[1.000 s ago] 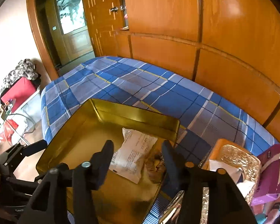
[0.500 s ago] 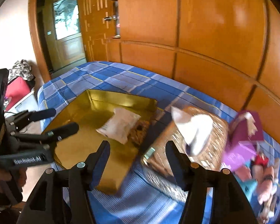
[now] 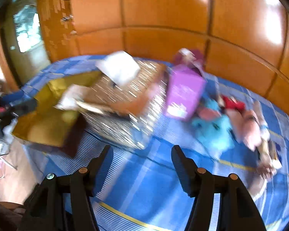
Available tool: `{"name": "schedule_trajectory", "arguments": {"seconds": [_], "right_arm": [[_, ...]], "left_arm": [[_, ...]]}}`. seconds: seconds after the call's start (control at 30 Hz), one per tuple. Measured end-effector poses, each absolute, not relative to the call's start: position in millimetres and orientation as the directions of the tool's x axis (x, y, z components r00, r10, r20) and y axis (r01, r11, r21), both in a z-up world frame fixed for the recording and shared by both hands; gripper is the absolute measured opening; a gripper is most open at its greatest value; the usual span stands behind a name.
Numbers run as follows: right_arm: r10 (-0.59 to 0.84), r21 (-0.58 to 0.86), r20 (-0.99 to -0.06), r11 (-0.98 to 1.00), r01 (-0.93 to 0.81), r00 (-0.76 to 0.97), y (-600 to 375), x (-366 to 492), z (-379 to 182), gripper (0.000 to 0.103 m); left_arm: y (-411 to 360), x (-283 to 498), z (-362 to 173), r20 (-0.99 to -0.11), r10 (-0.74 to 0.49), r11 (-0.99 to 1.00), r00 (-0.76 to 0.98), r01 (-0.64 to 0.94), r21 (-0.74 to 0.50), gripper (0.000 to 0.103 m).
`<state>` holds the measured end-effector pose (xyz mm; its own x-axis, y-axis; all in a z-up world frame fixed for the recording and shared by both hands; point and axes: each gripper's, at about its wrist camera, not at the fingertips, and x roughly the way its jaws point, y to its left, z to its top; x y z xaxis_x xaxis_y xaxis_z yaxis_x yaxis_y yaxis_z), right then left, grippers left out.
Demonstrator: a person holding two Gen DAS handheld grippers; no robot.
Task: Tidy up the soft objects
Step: 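Move the left tool back to the pile and grasp the blue plush toy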
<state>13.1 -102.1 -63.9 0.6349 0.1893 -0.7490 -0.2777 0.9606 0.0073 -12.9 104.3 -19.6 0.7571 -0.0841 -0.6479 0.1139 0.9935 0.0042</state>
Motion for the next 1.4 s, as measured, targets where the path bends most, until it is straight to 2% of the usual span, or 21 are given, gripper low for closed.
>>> {"name": "schedule_trajectory", "arguments": {"seconds": [0.4, 0.67, 0.9, 1.03, 1.17, 1.4], "right_arm": [[-0.004, -0.022, -0.832, 0.999, -0.026, 0.555, -187, -10, -112, 0.063], [-0.030, -0.007, -0.835, 0.999, 0.043, 0.549, -215, -25, -117, 0.063], [-0.037, -0.008, -0.841, 0.998, 0.057, 0.540, -233, -38, -114, 0.063], [-0.056, -0.029, -0.842, 0.998, 0.058, 0.537, -235, -40, -114, 0.063], [-0.040, 0.010, -0.842, 0.996, 0.089, 0.538, -247, -38, -115, 0.063], [-0.051, 0.036, -0.838, 0.988, 0.148, 0.543, -264, -39, -113, 0.063]], "left_arm": [[39, -14, -22, -0.671, -0.203, 0.951, 0.713, 0.306, 0.037, 0.085], [-13, -10, -25, -0.698, -0.300, 0.891, 0.651, 0.453, 0.040, 0.085], [-73, 14, -28, -0.734, -0.391, 0.845, 0.555, 0.533, -0.047, 0.085], [-108, 33, -36, -0.767, -0.382, 0.848, 0.516, 0.525, -0.069, 0.085], [-132, 42, -48, -0.778, -0.384, 0.846, 0.498, 0.526, -0.080, 0.085], [-183, 88, -76, -0.815, -0.316, 0.855, 0.485, 0.518, -0.024, 0.085]]}}
